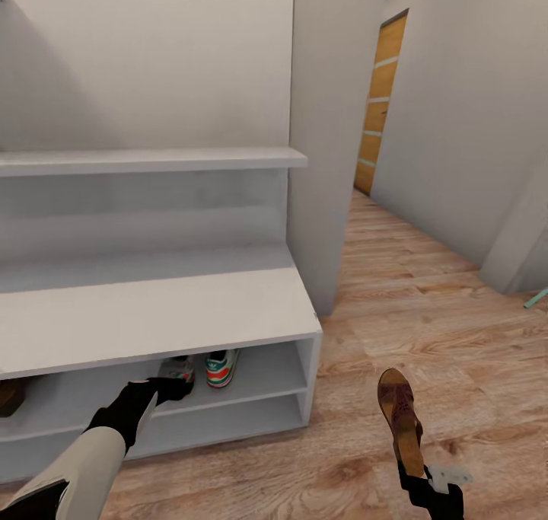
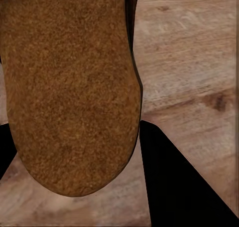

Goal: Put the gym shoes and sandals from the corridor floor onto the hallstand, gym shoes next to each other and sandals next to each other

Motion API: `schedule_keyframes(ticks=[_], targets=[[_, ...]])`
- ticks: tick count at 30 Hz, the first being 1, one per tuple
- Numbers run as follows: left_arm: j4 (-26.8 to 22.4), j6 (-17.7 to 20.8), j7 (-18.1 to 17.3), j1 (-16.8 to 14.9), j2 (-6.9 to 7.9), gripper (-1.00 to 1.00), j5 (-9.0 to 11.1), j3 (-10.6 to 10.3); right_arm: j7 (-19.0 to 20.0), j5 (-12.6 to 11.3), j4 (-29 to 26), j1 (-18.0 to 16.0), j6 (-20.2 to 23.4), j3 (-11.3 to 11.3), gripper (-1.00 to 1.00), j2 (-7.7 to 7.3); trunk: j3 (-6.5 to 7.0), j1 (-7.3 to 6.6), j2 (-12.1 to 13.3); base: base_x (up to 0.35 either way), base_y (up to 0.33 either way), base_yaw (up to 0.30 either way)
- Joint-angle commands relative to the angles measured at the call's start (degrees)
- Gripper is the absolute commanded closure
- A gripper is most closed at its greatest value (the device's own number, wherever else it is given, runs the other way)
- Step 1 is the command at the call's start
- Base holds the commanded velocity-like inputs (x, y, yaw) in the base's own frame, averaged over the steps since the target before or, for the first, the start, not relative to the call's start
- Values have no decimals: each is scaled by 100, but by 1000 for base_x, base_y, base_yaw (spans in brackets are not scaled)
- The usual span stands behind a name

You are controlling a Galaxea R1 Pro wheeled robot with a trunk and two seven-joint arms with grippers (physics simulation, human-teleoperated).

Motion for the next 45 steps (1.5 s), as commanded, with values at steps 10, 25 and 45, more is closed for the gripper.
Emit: schedule_keyframes(ticks=[10, 25, 45], targets=[[-13, 22, -44, -3, -4, -100, -57, 54, 32, 18, 6, -4, -13, -49, 100, 0, -5, -4, -2, -312, 0, 0], [-14, -2, -83, 2, 5, -100, -44, 89, 32, 22, 6, -4, -13, -49, 100, 0, -5, -4, -2, -326, 87, 0], [-25, -1594, -90, 1229, 277, -100, 517, 169, 32, 24, 6, -4, -16, -49, 100, 0, -5, -4, -2, -264, 224, 0]])
